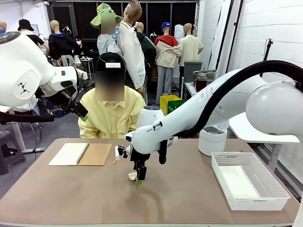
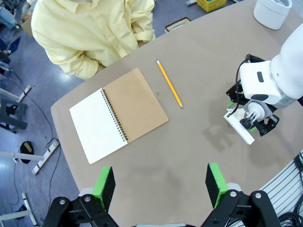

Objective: Sort the paper based on its condition.
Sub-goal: If a person hands you a paper, place it in the Organizing basket , and if it's crumpled, put it in the Trash can.

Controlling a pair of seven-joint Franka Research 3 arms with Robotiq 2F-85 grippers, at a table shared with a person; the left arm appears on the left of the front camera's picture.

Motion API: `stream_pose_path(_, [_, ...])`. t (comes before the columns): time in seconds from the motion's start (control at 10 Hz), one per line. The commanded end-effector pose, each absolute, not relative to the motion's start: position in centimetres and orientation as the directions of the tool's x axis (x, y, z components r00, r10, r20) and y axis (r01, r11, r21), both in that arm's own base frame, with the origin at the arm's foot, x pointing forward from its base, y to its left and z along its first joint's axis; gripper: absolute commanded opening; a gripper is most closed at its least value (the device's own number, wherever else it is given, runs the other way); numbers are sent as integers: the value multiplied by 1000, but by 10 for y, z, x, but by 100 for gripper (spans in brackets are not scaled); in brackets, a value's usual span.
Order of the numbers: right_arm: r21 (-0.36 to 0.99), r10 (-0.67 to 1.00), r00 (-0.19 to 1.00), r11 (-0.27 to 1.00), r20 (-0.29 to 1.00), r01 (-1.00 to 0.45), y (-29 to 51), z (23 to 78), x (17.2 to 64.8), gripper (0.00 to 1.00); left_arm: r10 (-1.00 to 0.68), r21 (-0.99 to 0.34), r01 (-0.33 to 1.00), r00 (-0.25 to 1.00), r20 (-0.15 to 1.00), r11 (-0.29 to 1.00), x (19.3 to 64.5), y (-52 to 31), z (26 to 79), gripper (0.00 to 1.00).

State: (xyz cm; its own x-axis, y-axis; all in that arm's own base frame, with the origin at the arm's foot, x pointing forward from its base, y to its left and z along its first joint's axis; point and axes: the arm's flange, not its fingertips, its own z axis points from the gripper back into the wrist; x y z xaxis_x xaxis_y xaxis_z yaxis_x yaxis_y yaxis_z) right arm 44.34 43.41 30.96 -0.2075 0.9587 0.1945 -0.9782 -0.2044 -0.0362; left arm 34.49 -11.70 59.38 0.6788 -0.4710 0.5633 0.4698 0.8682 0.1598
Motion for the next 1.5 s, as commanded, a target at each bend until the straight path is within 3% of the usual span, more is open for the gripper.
stream_pose_path(0.0, [-26,969,-194,-192,153,-981,442,308,447,100,-471,156,471,683,559,868,344,-116,594,100])
stream_pose_path(0.4, [5,973,-182,-184,142,-983,444,304,452,100,-471,156,471,683,559,868,344,-116,594,100])
stream_pose_path(0.6, [-11,974,-174,-174,148,-985,445,304,452,61,-471,156,471,683,559,868,344,-116,594,100])
stream_pose_path(0.9, [3,975,-160,-162,155,-987,444,304,454,37,-471,156,471,683,559,868,344,-116,594,100])
stream_pose_path(1.1, [19,976,-151,-155,155,-988,445,305,455,0,-471,156,471,683,559,868,344,-116,594,100])
stream_pose_path(1.4, [19,976,-122,-127,178,-992,439,314,458,0,-471,156,471,683,559,868,344,-116,594,100])
